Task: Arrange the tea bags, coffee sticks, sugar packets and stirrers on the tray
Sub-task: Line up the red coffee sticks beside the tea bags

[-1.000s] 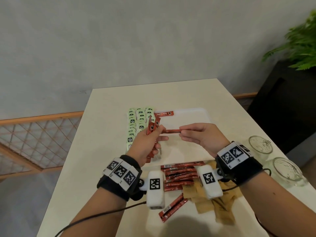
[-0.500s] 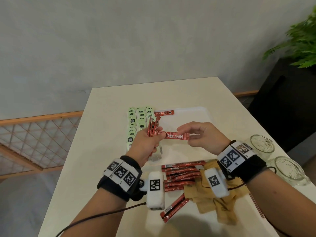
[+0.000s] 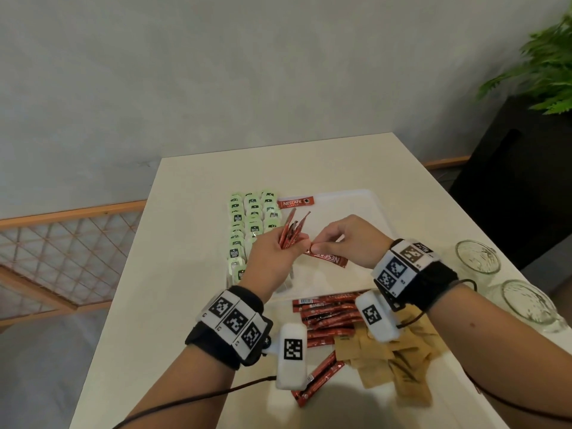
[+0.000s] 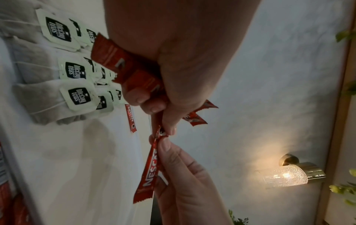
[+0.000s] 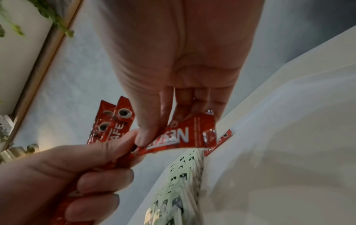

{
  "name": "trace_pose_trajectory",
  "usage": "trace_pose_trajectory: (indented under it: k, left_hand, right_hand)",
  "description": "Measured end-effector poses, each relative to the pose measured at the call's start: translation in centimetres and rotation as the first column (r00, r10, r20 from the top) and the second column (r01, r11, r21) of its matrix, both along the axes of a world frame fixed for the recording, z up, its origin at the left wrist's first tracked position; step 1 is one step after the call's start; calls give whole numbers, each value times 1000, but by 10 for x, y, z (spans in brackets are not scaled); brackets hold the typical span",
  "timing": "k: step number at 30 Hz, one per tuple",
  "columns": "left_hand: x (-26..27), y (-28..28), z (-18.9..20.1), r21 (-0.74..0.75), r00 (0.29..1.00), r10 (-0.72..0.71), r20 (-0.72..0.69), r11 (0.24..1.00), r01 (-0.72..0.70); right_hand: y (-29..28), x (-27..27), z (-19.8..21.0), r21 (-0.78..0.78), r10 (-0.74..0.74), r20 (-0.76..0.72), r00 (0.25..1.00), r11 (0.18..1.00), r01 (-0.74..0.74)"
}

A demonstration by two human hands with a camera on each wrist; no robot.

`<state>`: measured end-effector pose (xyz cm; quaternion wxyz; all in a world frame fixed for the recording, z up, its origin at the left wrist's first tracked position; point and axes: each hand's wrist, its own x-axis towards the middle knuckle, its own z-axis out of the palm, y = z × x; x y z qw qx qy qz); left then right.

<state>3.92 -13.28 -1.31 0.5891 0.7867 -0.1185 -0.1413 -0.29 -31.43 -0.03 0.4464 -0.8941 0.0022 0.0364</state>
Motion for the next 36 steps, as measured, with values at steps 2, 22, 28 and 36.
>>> trace_pose_trajectory:
  k: [2,22,28,36]
  left_hand:
    - [0,-2,0,-40,1000,11,-26,999,-13]
    - [-9,19,2,14,994,-28,-105,999,30]
    - [4,24,6,100,997,-72,-23,992,74]
    - [37,22,7,120,995,-56,-83,991,66]
  right_hand:
    - [-2,-1,-5,18,-84,34,996,996,83]
    - [48,-17,-19,678,-345,-271,899,594,433]
    - [35,-10,-23,674,-441,-271,855,547,496]
    - [-4,18,-18,588,-345,-260,902,684,432]
